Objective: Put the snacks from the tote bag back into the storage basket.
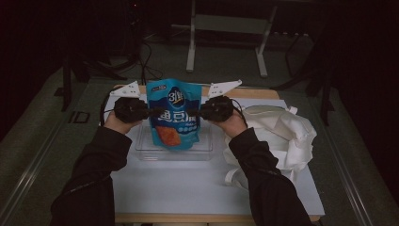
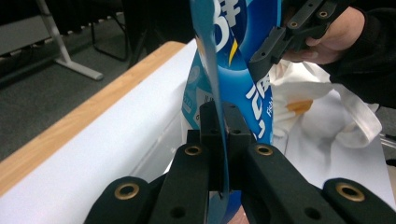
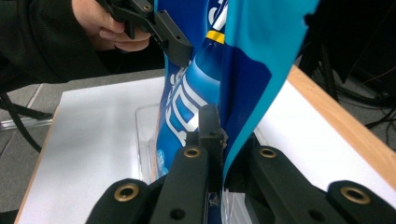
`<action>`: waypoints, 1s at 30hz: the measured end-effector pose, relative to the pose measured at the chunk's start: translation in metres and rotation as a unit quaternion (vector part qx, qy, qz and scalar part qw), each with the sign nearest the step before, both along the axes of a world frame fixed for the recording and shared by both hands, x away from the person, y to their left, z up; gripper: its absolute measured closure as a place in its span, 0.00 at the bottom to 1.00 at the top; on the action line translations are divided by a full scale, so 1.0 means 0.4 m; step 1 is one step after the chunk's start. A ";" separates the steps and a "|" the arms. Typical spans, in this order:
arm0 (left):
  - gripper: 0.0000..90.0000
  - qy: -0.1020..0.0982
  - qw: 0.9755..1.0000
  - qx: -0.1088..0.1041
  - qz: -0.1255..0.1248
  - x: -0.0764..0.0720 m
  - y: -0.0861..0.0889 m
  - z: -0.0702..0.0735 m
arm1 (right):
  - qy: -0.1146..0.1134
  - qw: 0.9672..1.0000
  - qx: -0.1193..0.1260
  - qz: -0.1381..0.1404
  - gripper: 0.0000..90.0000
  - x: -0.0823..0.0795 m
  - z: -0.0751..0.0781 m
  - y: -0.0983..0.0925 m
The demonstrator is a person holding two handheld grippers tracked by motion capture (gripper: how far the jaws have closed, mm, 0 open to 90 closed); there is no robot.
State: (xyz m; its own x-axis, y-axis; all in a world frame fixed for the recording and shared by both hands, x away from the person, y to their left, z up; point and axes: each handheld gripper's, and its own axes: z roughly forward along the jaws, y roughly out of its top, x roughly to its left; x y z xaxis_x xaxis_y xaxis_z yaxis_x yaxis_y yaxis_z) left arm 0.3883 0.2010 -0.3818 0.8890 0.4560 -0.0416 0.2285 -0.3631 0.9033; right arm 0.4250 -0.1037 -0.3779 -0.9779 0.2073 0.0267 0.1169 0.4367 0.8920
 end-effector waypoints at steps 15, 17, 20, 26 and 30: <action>1.00 0.020 1.000 -0.004 -0.008 -0.010 0.007 -0.069 | 0.020 1.000 -0.005 0.002 0.99 -0.013 -0.071 0.005; 1.00 0.022 1.000 -0.004 -0.010 -0.012 0.006 -0.076 | 0.023 1.000 -0.004 0.001 0.98 -0.014 -0.080 0.003; 1.00 0.024 1.000 -0.001 -0.011 -0.016 0.006 -0.087 | 0.024 1.000 -0.003 0.002 0.98 -0.018 -0.094 0.001; 1.00 0.020 1.000 -0.008 -0.020 -0.034 0.005 -0.095 | 0.027 1.000 0.008 0.005 0.98 -0.028 -0.107 -0.009; 1.00 0.014 1.000 -0.005 -0.020 -0.045 0.000 -0.096 | 0.023 1.000 0.008 0.006 0.98 -0.036 -0.112 -0.014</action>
State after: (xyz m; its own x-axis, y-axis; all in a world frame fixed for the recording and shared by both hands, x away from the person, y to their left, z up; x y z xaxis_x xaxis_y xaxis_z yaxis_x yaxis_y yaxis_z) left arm 0.3703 0.2009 -0.4203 0.9049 0.4196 -0.0710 0.2392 -0.3634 0.9004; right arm 0.4105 -0.1095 -0.4227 -0.9780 0.1946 0.0748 0.1525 0.4232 0.8931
